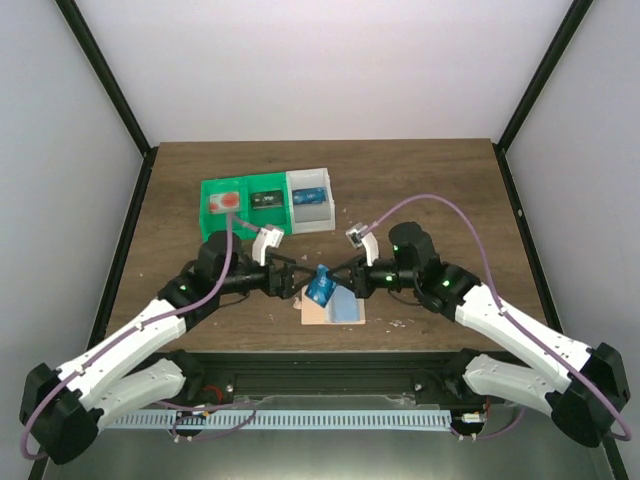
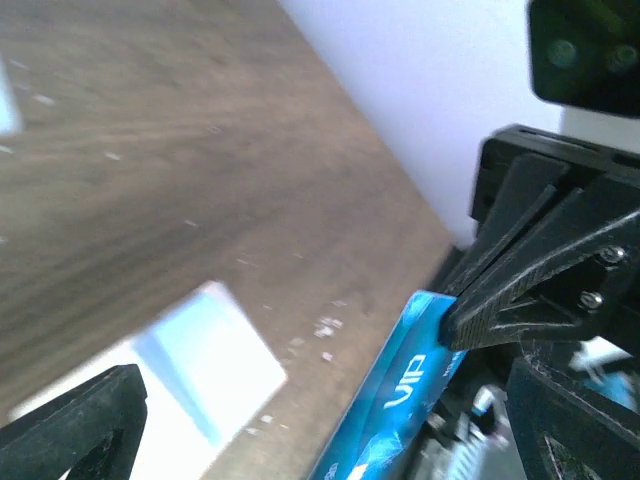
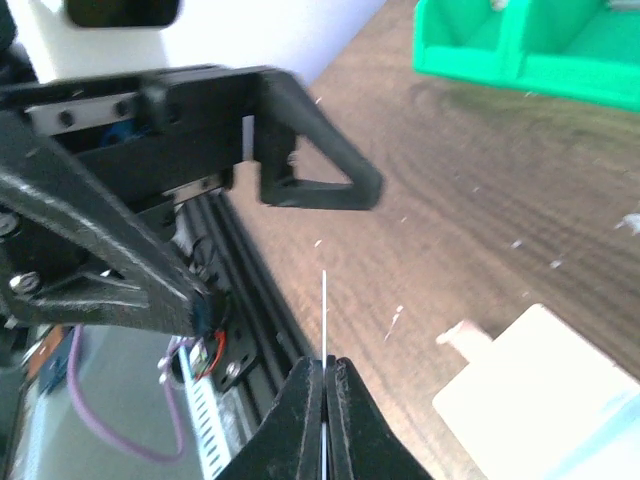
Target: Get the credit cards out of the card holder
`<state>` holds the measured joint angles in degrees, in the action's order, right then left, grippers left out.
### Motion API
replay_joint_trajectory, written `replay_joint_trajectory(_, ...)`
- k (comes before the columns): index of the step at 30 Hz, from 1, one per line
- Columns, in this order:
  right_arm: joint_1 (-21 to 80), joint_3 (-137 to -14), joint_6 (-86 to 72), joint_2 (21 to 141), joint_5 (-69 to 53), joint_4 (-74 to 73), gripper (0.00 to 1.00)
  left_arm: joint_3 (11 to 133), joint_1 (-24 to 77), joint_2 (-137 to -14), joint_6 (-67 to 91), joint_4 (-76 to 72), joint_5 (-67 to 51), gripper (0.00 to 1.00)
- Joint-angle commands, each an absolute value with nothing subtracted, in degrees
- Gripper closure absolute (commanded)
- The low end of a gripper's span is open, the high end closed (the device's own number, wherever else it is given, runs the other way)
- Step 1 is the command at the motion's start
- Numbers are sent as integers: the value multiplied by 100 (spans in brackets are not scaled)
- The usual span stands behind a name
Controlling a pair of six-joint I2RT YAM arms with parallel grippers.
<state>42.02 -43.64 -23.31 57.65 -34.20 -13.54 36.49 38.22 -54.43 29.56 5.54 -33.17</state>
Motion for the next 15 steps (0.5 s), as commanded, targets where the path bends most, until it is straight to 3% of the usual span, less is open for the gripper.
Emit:
replay_joint_trajectory(1,4157,-4375,-2721,5972,-2267,-590,100,3994,3806,-5081,2528,1731,-1128,0)
replay_joint_trajectory(6,4149,-4339,-3044,6366,-1399,313,99,4259,3811,-4905,2374,2334,133,0)
replay_joint_trajectory(15,4085,-4798,-3826,7817,-25,1901,99,4228,3809,-4435,2225,2505,645,0)
